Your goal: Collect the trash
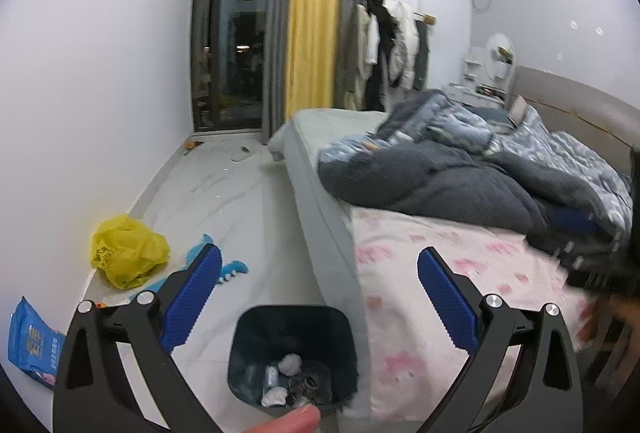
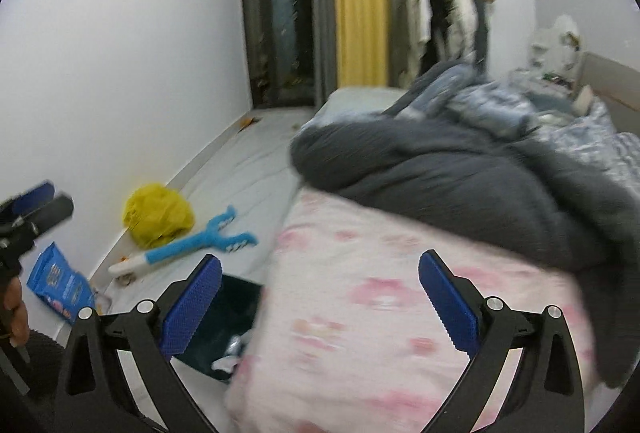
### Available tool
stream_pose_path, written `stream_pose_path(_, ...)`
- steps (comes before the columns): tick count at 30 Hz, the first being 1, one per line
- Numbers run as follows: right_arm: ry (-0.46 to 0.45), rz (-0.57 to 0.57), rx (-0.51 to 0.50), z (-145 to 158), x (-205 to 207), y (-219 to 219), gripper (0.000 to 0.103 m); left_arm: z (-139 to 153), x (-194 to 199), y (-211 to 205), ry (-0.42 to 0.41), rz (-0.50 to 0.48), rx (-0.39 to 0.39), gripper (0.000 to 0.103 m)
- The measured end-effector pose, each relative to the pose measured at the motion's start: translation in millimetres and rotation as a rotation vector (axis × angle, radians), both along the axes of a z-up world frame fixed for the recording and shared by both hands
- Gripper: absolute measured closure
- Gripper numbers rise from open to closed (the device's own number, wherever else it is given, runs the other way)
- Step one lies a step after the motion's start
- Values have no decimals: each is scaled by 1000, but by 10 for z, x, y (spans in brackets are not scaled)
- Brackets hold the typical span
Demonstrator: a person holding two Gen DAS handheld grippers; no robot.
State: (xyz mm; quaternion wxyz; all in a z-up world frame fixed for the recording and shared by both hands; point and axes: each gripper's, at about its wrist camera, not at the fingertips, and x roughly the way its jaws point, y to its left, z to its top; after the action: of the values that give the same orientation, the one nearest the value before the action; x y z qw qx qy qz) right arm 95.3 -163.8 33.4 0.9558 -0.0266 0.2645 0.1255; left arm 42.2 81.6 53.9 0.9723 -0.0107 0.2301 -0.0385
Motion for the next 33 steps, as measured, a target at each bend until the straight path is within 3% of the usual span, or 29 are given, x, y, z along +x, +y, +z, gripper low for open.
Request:
stream_pose_path(3,-32,10,10,132,-211,-330,3,-22,-155,-81,4,8,36,3)
stream_pose_path(7,-70,-12,-25,265,-564,-603,3,-115,-298,-71,34,24,17,3)
stream_pose_path(14,-45,-51,14,225,-918,-894,3,-123,-518,-138,57,60,24,3)
stream_pose_path(20,-40,-14,27,143,-1022,-985,3,-181,-700,-88,76,83,-19,3)
stream_pose_path(24,-33,14,65,127,-1078,-1071,3,-201,-692,-116,79,86,2,3)
stream_pose_path(33,-12,15,46,109,-1033,-1061,3,-191,-729,-170,52,82,24,3)
